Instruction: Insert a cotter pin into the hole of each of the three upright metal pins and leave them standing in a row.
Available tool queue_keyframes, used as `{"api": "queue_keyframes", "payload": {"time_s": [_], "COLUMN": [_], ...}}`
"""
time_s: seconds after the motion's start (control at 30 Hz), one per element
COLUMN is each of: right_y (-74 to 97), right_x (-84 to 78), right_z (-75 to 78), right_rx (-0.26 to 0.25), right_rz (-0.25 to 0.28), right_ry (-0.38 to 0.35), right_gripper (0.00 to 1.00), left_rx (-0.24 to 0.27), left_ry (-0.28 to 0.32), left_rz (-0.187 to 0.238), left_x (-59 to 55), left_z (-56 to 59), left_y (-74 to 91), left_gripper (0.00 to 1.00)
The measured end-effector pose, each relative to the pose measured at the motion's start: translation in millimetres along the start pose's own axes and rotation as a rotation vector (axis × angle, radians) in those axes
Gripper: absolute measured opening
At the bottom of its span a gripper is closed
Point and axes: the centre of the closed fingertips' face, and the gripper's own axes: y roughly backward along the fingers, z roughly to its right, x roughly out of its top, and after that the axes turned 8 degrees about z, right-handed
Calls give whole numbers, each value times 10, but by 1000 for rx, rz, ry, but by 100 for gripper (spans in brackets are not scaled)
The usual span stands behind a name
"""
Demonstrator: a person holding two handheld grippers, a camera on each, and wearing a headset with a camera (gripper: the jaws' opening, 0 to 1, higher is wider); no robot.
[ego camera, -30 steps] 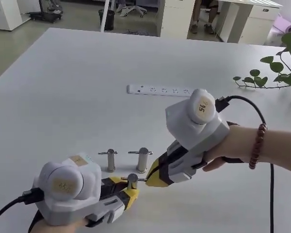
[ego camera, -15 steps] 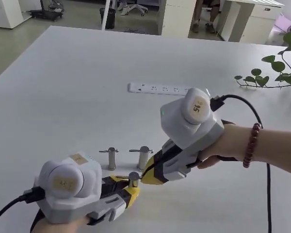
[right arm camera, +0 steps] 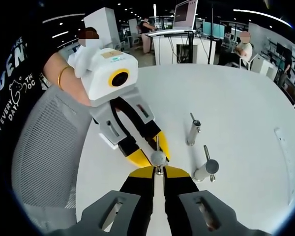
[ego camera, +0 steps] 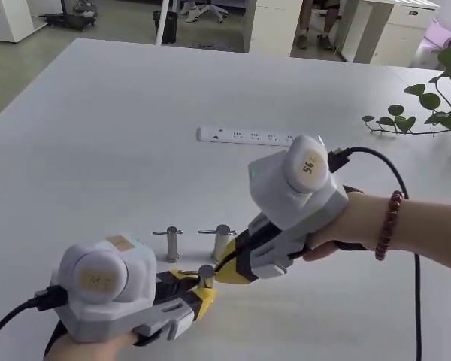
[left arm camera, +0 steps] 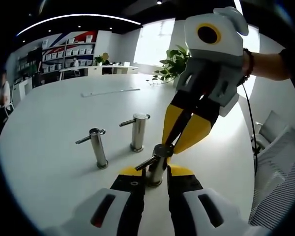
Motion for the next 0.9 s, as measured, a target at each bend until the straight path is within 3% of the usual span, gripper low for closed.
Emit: {"api": "queue_keyframes", "payload": {"time_s": [0.27,0.47,0.63,0.9], "right_y": [-22,-75,-124,-196], "right_x": [30,91,123,70], "right_z": [5,-15,-12,14], "right_rx": [-22,-33,-38,-55], "right_rz": [12,25,29,-21], "right_ry": [-13,-8,-10,38], "right_gripper": [10,16,17,13], "left_rx": [4,0,-2,3], "left_ry": [-37,-65,-73,-122], "left_rz": [-34,-31,-29,-45], "left_x": [-31,29,75,74], "left_z": [-26,-36,-28,-60], "left_y": [53,158,202,292], "left_gripper": [27,33,37,42]}}
